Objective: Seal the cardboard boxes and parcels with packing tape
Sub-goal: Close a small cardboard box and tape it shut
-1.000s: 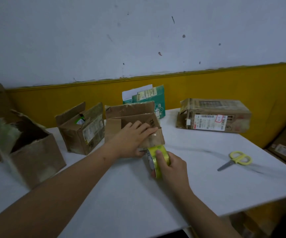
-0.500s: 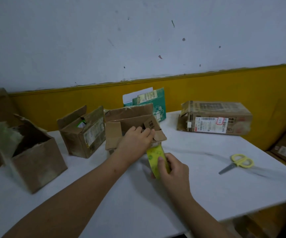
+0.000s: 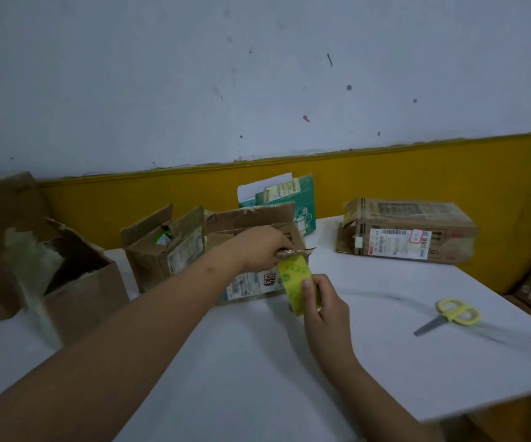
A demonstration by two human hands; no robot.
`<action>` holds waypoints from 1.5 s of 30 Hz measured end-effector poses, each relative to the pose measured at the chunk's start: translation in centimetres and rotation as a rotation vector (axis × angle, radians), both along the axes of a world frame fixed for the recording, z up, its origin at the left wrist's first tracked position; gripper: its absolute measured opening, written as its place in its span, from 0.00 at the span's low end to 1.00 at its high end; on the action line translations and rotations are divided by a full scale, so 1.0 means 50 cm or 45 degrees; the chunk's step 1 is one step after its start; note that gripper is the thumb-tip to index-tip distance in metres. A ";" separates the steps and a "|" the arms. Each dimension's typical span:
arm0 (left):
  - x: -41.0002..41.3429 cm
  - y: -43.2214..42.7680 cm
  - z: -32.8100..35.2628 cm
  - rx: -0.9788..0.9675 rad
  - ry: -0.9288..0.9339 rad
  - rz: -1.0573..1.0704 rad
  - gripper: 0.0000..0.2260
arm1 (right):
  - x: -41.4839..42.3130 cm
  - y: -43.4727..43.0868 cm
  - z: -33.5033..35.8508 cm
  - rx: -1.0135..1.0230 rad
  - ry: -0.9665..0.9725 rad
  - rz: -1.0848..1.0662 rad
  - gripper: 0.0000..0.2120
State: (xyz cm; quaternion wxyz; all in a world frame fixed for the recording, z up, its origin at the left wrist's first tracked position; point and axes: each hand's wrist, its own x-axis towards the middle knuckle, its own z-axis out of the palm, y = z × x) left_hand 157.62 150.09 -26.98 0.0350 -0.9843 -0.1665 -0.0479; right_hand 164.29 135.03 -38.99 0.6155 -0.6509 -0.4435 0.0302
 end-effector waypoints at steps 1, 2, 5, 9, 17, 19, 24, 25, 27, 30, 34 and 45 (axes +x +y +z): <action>-0.001 -0.001 0.013 -0.119 0.067 0.021 0.09 | 0.001 0.004 0.004 0.006 0.015 0.026 0.16; 0.001 0.000 0.025 -0.251 0.145 0.063 0.12 | 0.001 0.009 0.008 0.015 0.030 0.040 0.16; -0.002 0.001 0.040 -0.703 0.240 0.252 0.13 | 0.006 0.025 0.017 0.091 0.139 0.053 0.15; -0.001 0.005 0.039 -1.236 -0.004 0.292 0.12 | 0.024 0.045 0.023 0.088 0.141 0.105 0.17; 0.042 0.036 0.041 -0.706 -0.090 0.224 0.21 | 0.051 0.061 0.027 0.078 0.180 0.207 0.17; 0.052 0.040 0.036 -0.569 -0.107 0.177 0.22 | 0.049 0.061 0.021 0.064 0.221 0.220 0.17; 0.055 0.095 -0.045 -0.607 -0.222 0.237 0.24 | 0.068 0.059 -0.030 -0.202 0.078 0.163 0.18; 0.052 0.103 -0.059 -0.644 -0.258 0.223 0.24 | 0.071 0.064 -0.036 -0.220 0.078 0.139 0.18; 0.051 0.112 -0.068 -0.622 -0.308 0.180 0.22 | 0.067 0.074 -0.035 -0.224 0.098 0.124 0.17; 0.050 0.115 -0.061 -0.481 -0.233 0.221 0.19 | 0.062 0.086 -0.039 -0.240 0.065 0.110 0.17; 0.032 0.089 -0.052 -0.392 -0.155 0.211 0.19 | 0.056 0.083 -0.043 -0.248 -0.011 0.144 0.16; -0.010 0.065 -0.045 -0.324 -0.110 0.147 0.26 | 0.021 0.041 -0.022 -0.117 0.093 0.457 0.31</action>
